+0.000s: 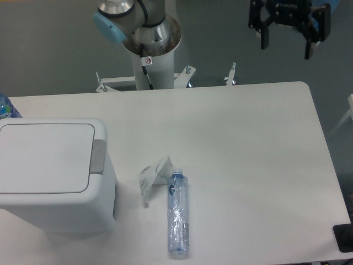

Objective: Open the trash can

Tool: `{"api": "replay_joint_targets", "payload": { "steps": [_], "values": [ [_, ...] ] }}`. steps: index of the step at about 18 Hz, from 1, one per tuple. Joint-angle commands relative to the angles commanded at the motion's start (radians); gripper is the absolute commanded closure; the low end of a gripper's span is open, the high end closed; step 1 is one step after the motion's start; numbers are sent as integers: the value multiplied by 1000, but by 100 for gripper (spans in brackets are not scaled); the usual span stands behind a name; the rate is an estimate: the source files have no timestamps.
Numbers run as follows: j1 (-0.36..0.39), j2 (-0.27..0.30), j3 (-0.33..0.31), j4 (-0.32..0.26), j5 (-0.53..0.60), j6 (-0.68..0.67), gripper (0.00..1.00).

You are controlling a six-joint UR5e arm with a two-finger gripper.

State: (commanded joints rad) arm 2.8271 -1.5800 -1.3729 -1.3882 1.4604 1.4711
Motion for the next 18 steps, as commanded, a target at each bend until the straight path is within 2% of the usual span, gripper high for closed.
{"api": "replay_joint_targets", "payload": {
  "steps": [6, 10, 15, 18],
  "values": [
    [-3, 2, -5, 5, -2, -2, 0],
    [-37, -24, 5, 24, -5, -75, 0],
    [-104, -51, -2, 104, 5, -309, 0],
    [-146, -61, -6, 130, 5, -461, 0]
  ]
}}
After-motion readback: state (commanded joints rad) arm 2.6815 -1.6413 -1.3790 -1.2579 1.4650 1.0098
